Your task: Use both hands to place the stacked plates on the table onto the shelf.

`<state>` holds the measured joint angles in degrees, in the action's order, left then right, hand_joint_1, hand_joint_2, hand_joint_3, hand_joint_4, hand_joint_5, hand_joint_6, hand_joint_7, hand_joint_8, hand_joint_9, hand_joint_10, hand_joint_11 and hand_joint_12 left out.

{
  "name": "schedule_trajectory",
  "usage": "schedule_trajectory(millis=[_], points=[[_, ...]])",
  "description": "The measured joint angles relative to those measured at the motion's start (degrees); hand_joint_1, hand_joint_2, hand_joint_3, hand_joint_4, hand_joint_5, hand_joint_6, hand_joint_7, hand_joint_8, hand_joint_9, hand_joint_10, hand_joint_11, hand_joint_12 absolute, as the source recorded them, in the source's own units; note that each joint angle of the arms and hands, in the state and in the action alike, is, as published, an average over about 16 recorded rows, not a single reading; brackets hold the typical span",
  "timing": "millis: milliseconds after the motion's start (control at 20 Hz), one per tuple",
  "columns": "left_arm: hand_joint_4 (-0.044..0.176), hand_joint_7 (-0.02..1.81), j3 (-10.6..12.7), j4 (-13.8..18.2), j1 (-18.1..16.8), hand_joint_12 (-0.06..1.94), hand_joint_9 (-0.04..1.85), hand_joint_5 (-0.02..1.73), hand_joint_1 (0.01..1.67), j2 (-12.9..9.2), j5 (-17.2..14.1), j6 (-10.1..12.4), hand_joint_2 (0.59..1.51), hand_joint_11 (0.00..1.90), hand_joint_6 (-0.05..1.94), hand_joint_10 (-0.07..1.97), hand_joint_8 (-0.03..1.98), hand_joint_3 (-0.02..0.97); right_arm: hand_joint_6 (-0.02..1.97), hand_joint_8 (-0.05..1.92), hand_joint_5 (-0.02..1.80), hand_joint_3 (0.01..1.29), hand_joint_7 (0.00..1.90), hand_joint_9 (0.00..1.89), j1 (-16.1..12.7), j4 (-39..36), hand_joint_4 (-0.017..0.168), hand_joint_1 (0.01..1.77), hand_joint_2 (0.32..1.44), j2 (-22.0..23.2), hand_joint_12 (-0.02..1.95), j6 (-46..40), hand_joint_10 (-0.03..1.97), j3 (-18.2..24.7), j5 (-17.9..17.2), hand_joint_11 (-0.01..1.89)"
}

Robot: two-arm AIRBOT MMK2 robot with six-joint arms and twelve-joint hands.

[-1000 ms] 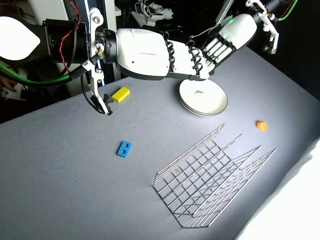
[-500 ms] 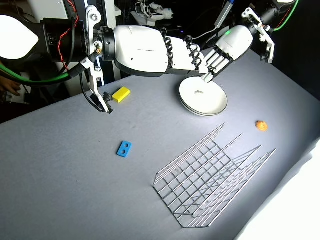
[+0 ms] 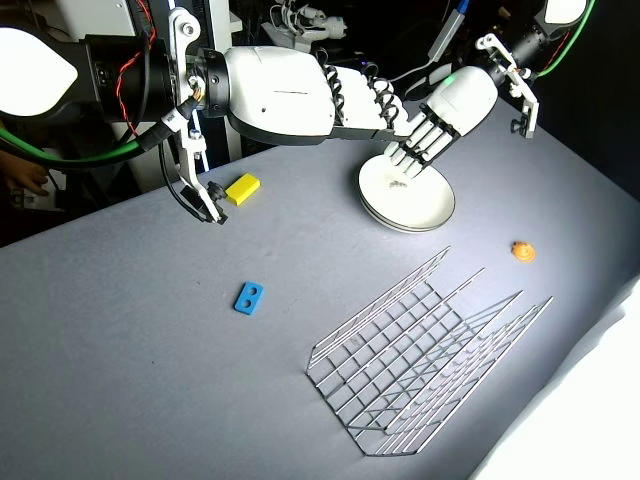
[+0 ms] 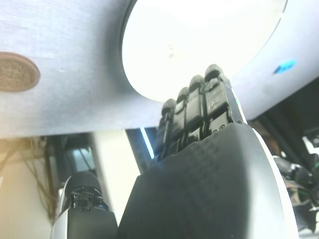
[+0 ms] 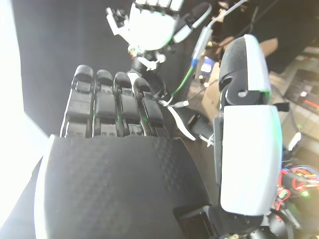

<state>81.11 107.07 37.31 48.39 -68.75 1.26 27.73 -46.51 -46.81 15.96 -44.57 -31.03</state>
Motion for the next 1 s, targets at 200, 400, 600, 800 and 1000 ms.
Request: schedule_trajectory(millis=[200, 400, 600, 800, 1000], points=[[0.003, 0.02, 0.7, -0.8, 1.4, 0.0, 0.02, 0.02, 0.02, 0.6, 1.9, 0.6, 1.03, 0.01, 0.01, 0.02, -0.02, 0.011, 0.02, 0.02, 0.02, 0.01, 0.02, 0.01, 0.4, -0.5, -0.002, 0.84, 0.99, -0.1, 0.01, 1.1, 0.0, 0.0, 0.1, 0.02], [0.003, 0.02, 1.8, -2.2, 2.4, 0.0, 0.02, 0.02, 0.02, 0.9, 3.1, 0.9, 1.031, 0.01, 0.01, 0.02, -0.02, 0.011, 0.02, 0.02, 0.02, 0.01, 0.02, 0.01, 0.6, -0.7, -0.002, 0.84, 0.99, -0.3, 0.01, 2.2, 0.0, 0.0, 0.3, 0.02], [0.003, 0.02, 3.1, -3.9, 3.2, 0.0, 0.02, 0.02, 0.02, 1.1, 2.5, 1.0, 1.032, 0.02, 0.01, 0.02, -0.02, 0.011, 0.02, 0.02, 0.02, 0.01, 0.02, 0.01, 0.8, -0.7, -0.001, 0.84, 0.99, -0.4, 0.01, 3.2, 0.0, 0.0, 0.6, 0.02], [0.003, 0.02, 4.6, -5.3, 4.0, 0.0, 0.02, 0.02, 0.02, 1.2, 1.4, 0.7, 1.032, 0.02, 0.01, 0.02, -0.02, 0.011, 0.02, 0.02, 0.02, 0.01, 0.02, 0.01, 0.8, -0.7, -0.001, 0.84, 0.99, -0.5, 0.01, 3.7, 0.0, 0.0, 0.9, 0.02], [0.003, 0.02, 5.7, -6.1, 4.3, 0.0, 0.02, 0.02, 0.02, 1.3, 0.0, 0.2, 1.032, 0.02, 0.01, 0.02, -0.02, 0.011, 0.02, 0.02, 0.02, 0.01, 0.02, 0.01, 0.8, -0.7, -0.001, 0.84, 0.99, -0.5, 0.01, 4.0, 0.0, 0.0, 1.2, 0.02]])
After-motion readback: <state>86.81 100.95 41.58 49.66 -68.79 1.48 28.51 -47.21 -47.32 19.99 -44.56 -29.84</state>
